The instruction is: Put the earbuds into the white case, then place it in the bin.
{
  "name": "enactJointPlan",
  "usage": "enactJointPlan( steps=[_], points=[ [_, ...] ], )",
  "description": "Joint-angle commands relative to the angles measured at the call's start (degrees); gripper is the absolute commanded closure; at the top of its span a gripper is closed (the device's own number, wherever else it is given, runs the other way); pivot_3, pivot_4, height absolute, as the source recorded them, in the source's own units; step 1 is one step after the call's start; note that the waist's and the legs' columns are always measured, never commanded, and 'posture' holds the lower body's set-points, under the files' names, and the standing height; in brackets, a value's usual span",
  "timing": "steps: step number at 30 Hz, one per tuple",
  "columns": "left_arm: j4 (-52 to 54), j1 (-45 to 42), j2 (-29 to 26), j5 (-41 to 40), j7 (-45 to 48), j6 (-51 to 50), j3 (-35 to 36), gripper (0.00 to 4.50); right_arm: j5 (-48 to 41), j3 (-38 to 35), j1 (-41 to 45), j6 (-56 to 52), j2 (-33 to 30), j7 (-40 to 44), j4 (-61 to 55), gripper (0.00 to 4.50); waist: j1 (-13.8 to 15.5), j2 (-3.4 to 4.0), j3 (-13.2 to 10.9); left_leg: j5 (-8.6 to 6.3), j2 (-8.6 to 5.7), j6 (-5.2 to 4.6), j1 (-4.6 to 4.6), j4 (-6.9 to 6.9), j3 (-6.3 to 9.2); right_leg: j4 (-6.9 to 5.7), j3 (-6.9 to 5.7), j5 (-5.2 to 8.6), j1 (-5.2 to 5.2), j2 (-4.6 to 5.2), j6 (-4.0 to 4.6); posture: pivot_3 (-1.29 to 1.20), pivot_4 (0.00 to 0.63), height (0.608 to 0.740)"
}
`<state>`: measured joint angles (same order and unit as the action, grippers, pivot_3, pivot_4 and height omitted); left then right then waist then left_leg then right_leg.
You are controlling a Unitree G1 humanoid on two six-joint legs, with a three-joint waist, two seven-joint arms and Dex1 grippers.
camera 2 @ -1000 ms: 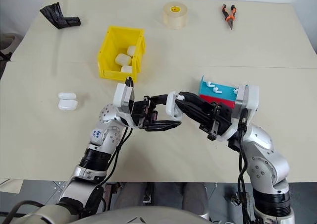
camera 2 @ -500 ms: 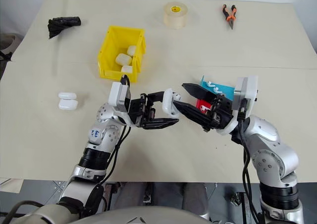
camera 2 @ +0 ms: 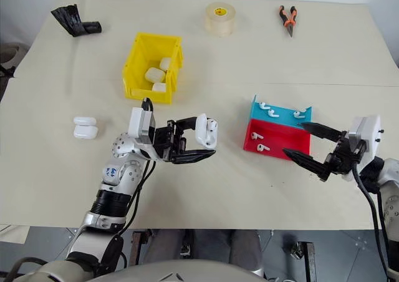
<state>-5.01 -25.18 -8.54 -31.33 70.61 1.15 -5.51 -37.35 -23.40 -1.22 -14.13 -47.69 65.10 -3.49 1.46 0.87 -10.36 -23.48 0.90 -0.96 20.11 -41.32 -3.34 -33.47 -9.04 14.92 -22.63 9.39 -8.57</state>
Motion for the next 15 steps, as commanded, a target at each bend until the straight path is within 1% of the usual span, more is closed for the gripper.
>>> enactJointPlan(
  steps=[1,4,6,8,12,15],
  points=[
    [1.74,0.60,0.66,0.20,-0.93,2.17,0.25,1.70,3.92,1.21,2.99,3.58,-2.28,1.99,2.66,0.02,-0.01,0.01,0.00,0.00,0.00,0.00,0.00,0.00,0.00,0.00,0.00,0.00,0.00,0.00,0.00,0.00,0.150,0.740],
    [1.68,0.93,0.79,0.42,-1.42,3.11,0.30,1.70,6.01,3.99,8.36,2.22,-3.35,1.59,4.45,0.02,-0.11,0.01,0.00,0.00,0.01,0.00,0.00,-0.02,0.00,-0.01,0.00,0.00,0.00,0.00,0.00,0.00,0.150,0.740],
    [1.63,1.21,0.78,0.53,-1.70,3.75,0.37,1.70,10.80,8.41,13.91,-2.35,-6.41,-0.74,6.46,0.02,-0.18,0.08,0.01,0.00,0.02,0.01,0.00,-0.01,0.00,-0.01,-0.01,0.00,0.00,0.00,0.00,0.00,0.150,0.740],
    [1.54,1.44,0.86,0.60,-1.95,4.32,0.39,1.70,13.89,12.55,19.75,-5.91,-8.60,-1.11,8.72,0.02,-0.19,0.09,0.01,0.00,0.02,0.01,0.00,-0.02,-0.01,-0.02,0.01,0.00,-0.02,0.00,0.00,0.00,0.150,0.740],
    [1.12,1.80,1.04,0.70,-2.01,5.31,0.15,1.70,15.96,17.94,31.97,-6.24,-8.66,4.06,16.28,0.02,-0.12,0.10,0.00,0.00,0.02,0.00,0.05,-0.04,0.01,-0.01,-0.03,0.00,-0.04,0.00,0.00,0.00,0.150,0.740],
    [0.82,1.97,1.24,0.79,-1.97,5.92,-0.04,1.70,19.78,22.90,39.99,-4.28,-7.95,8.03,23.27,0.02,0.03,0.09,0.00,0.00,0.00,0.00,0.09,-0.04,0.03,0.02,-0.06,0.00,-0.04,0.00,0.00,0.00,0.150,0.740]
  ],
)
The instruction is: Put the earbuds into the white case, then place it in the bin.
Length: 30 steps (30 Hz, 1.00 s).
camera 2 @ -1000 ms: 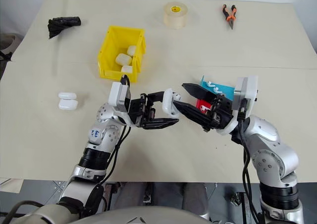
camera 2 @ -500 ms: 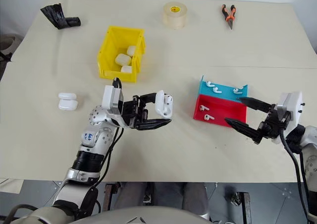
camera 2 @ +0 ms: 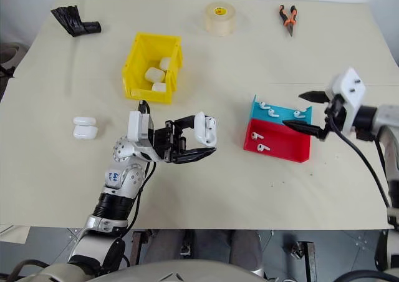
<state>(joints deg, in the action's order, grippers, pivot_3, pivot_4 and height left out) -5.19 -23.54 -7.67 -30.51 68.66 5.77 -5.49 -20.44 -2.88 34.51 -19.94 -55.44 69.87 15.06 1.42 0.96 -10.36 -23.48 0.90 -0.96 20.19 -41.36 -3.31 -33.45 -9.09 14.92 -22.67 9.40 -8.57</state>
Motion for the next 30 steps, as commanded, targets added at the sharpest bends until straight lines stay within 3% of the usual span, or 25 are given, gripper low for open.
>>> enactJointPlan(
  steps=[1,6,12,24,27,30],
  points=[
    [0.74,0.23,0.48,0.07,-0.03,1.51,-0.12,1.70,3.93,3.60,6.25,2.00,0.06,4.18,6.80,0.02,-0.02,0.00,0.00,0.00,0.00,0.00,0.02,0.02,0.01,0.02,-0.01,0.00,0.00,0.00,0.00,0.00,0.150,0.740],
    [0.26,0.33,1.49,0.57,-0.71,3.16,-0.37,1.70,17.65,15.14,20.94,10.94,4.54,6.76,26.87,0.02,-0.76,0.01,0.00,0.00,0.01,0.00,-0.01,0.05,-0.06,0.01,0.01,0.00,-0.02,0.00,0.00,0.00,0.150,0.740],
    [0.20,0.25,1.90,1.24,-1.69,4.30,-0.07,1.70,25.36,19.14,30.25,15.11,11.08,4.05,42.33,0.02,-1.64,0.03,-0.01,0.01,0.01,0.00,0.02,0.10,-0.05,0.01,-0.01,0.00,-0.07,0.00,0.00,0.00,0.150,0.740],
    [1.05,0.48,1.84,1.71,-2.98,4.92,-0.16,1.70,31.68,20.34,35.78,12.08,17.78,4.14,50.58,0.02,-1.72,0.07,-0.02,0.02,0.03,0.00,0.03,0.09,-0.03,-0.03,0.00,0.00,-0.09,0.00,0.00,0.00,0.150,0.740],
    [1.35,0.44,1.75,1.73,-3.30,4.84,-0.14,1.70,32.84,20.28,35.79,12.66,17.90,2.99,51.33,0.58,-1.73,0.07,-0.02,0.02,0.03,0.00,0.03,0.09,-0.02,-0.03,0.00,0.00,-0.09,0.00,0.00,0.00,0.150,0.740],
    [1.59,0.46,1.61,1.72,-3.48,4.74,-0.16,1.70,33.15,19.89,35.71,12.78,17.93,2.98,51.59,1.57,-1.75,0.07,-0.01,0.02,0.03,0.00,0.02,0.08,-0.02,-0.05,0.00,0.00,-0.09,0.00,0.00,0.00,0.150,0.740]
  ],
)
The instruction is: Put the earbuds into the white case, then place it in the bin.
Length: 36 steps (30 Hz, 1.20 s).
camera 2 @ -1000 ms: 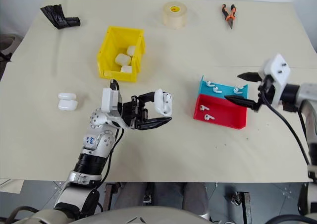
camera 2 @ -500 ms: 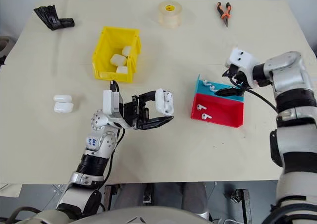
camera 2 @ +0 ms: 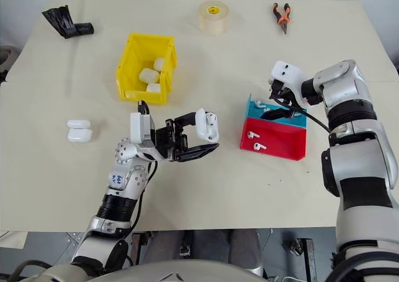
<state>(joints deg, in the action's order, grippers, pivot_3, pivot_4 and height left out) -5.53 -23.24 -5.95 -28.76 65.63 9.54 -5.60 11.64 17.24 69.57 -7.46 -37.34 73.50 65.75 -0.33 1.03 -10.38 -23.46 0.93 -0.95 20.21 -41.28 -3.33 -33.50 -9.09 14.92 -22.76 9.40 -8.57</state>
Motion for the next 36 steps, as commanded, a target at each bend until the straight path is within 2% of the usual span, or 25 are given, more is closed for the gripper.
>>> enactJointPlan(
  steps=[1,2,12,16,30,34,36],
  points=[
    [2.00,0.17,-0.16,-0.04,-0.49,0.94,-0.05,1.70,1.13,-0.28,0.58,0.38,-0.16,-0.51,0.94,1.85,-0.01,0.00,0.00,0.00,0.00,0.00,0.00,0.00,0.00,0.00,0.00,0.00,0.00,0.00,0.00,0.00,0.150,0.740],
    [2.09,0.18,-0.19,-0.05,-0.54,0.90,-0.07,1.70,1.24,-0.20,0.47,0.47,-0.16,-0.11,0.89,2.14,-0.03,0.00,0.00,0.00,0.00,0.01,0.00,0.00,0.00,-0.01,0.00,0.00,0.00,0.00,0.00,0.00,0.150,0.740],
    [2.46,0.06,-0.29,-0.14,-1.00,0.66,-0.41,1.70,1.52,-0.31,-0.17,0.72,-0.22,0.67,0.62,2.14,-0.04,0.01,0.00,0.00,0.00,0.01,-0.01,-0.01,0.00,-0.01,0.01,0.00,0.00,0.00,0.00,0.00,0.150,0.740],
    [2.54,-0.07,-0.18,-0.13,-1.22,0.59,-0.47,1.70,1.32,-0.37,-0.46,0.27,-0.06,1.96,0.42,2.98,-0.05,0.00,0.00,0.00,0.00,0.01,-0.01,-0.01,0.00,-0.01,0.01,0.00,0.00,0.00,0.00,0.00,0.150,0.740],
    [3.00,-0.51,-0.53,-0.35,-1.78,-0.24,-0.59,1.70,0.87,-1.43,-1.70,0.99,0.17,1.16,-0.41,2.98,-0.12,0.01,0.00,0.00,0.00,0.01,-0.01,-0.02,0.00,-0.02,0.01,0.00,0.00,0.00,0.00,0.00,0.150,0.740],
    [3.08,-0.74,-0.64,-0.47,-1.77,-0.55,-0.67,1.70,0.65,-2.24,-2.46,0.89,0.31,0.58,-1.07,3.85,-0.14,0.01,0.01,0.00,0.00,0.00,-0.02,-0.02,0.00,-0.02,0.01,0.00,0.00,0.00,0.00,0.00,0.150,0.740],
    [3.19,-0.78,-0.67,-0.53,-1.74,-0.76,-0.70,1.70,0.61,-2.65,-2.75,0.77,0.25,-0.06,-1.32,3.85,-0.15,0.01,0.01,0.00,0.00,0.01,-0.02,-0.02,0.00,-0.03,0.01,0.00,0.01,0.00,0.00,0.00,0.150,0.740]
  ],
)
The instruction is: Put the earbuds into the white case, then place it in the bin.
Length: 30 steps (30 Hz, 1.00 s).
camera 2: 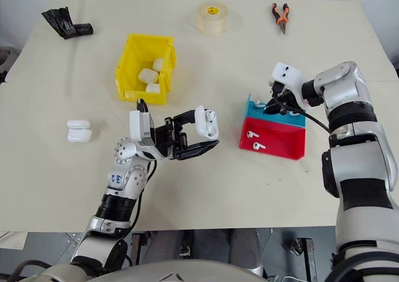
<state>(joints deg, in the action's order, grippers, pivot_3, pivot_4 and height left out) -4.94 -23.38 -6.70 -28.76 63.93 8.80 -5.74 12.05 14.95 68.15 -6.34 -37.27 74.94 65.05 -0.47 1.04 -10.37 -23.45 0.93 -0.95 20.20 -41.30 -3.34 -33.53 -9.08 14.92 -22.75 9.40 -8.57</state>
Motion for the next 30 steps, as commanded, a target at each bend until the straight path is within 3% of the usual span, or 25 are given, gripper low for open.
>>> enactJointPlan(
  steps=[1,8,11,15,20,24,30],
  points=[
    [2.65,-0.64,0.08,-0.55,-0.02,-0.13,-0.59,1.70,0.13,-0.53,-1.49,-0.29,-0.01,-1.43,-0.91,3.85,0.00,0.00,0.00,0.00,0.00,0.00,0.00,0.00,0.00,0.00,0.00,0.00,0.00,0.00,0.00,0.00,0.150,0.740],
    [3.33,-0.39,-0.19,-0.95,0.19,-0.96,-0.67,1.70,-4.35,-5.08,-3.88,-2.14,-3.25,0.98,-8.68,3.85,0.09,0.00,0.00,0.00,0.00,0.00,0.01,0.00,0.00,0.01,0.00,0.00,0.00,0.00,0.00,0.00,0.150,0.740],
    [3.22,-0.68,-0.55,-1.30,0.43,-1.55,-0.42,1.70,-13.77,-12.49,-8.71,-9.21,-5.45,5.10,-20.43,3.85,0.33,0.08,-0.06,0.00,0.00,0.00,0.04,0.01,0.02,0.04,-0.01,0.00,-0.01,0.00,0.00,0.00,0.150,0.740],
    [3.17,-1.22,-0.86,-1.87,0.63,-2.77,-0.31,1.70,-26.44,-22.55,-21.11,-19.14,-5.54,4.30,-40.11,3.85,0.60,0.09,-0.06,0.00,-0.01,0.00,0.07,0.02,0.12,0.05,-0.08,0.00,0.00,0.00,0.00,0.00,0.150,0.740],
    [2.86,-2.29,-0.93,-2.16,1.36,-4.47,-0.40,1.70,-48.37,-36.16,-35.55,-33.96,3.02,-4.56,-64.36,3.85,0.56,0.11,-0.07,0.00,-0.01,0.00,0.05,0.01,0.10,0.01,-0.06,0.00,0.00,0.00,0.00,0.00,0.150,0.740],
    [2.44,-3.06,-0.86,-2.27,1.86,-5.42,-0.20,1.70,-60.84,-39.25,-42.68,-40.91,9.20,-13.43,-77.45,3.85,0.56,0.11,-0.07,0.00,-0.02,0.01,0.03,-0.01,0.08,-0.01,0.00,0.00,0.00,0.00,0.00,0.00,0.150,0.740],
    [1.17,-4.38,-0.01,-2.04,1.94,-6.02,-0.07,1.70,-73.34,-36.97,-50.03,-43.98,16.65,-24.76,-89.99,3.85,0.71,0.12,-0.07,0.00,-0.05,0.01,0.01,-0.02,0.10,-0.02,0.01,0.00,0.00,0.00,0.00,0.00,0.150,0.740]
  ],
)
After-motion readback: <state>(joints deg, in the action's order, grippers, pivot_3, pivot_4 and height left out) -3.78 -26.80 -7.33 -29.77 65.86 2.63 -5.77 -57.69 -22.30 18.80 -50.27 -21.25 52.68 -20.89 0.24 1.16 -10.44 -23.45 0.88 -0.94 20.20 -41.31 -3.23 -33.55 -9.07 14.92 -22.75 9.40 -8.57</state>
